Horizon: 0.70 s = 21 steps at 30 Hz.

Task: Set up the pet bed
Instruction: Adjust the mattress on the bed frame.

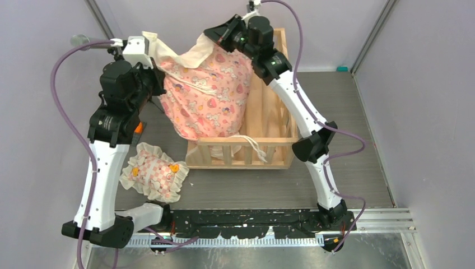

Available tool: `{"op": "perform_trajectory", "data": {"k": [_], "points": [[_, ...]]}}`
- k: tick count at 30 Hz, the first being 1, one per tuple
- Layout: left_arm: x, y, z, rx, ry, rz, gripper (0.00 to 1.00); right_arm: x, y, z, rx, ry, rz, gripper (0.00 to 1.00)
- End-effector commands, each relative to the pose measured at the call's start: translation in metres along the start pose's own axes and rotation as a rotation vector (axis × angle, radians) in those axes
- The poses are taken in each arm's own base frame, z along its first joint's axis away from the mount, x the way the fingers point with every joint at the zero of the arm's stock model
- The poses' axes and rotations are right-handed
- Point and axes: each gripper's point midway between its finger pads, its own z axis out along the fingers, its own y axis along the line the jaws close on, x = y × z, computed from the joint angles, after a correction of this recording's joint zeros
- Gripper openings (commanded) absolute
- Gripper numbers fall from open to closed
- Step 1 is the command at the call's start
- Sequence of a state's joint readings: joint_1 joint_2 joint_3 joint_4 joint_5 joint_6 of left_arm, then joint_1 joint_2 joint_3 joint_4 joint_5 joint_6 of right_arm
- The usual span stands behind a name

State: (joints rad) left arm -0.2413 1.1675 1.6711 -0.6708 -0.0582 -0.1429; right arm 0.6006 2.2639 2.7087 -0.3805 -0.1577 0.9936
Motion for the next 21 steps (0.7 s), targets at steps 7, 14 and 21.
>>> {"op": "perform_trajectory", "data": {"k": [7,14,21], "points": [[-0.124,0.055,-0.114,-0.295,-0.428,0.042,0.00,-0.015,0.169,-0.041,-0.508,-0.196,0.024,0.00],[-0.136,0.055,-0.165,-0.285,-0.524,0.069,0.00,-0.001,0.182,-0.045,-0.546,-0.168,0.026,0.00],[-0.098,0.034,-0.124,-0.161,-0.420,0.060,0.00,-0.008,0.122,-0.022,-0.327,-0.178,-0.088,0.00]]}}
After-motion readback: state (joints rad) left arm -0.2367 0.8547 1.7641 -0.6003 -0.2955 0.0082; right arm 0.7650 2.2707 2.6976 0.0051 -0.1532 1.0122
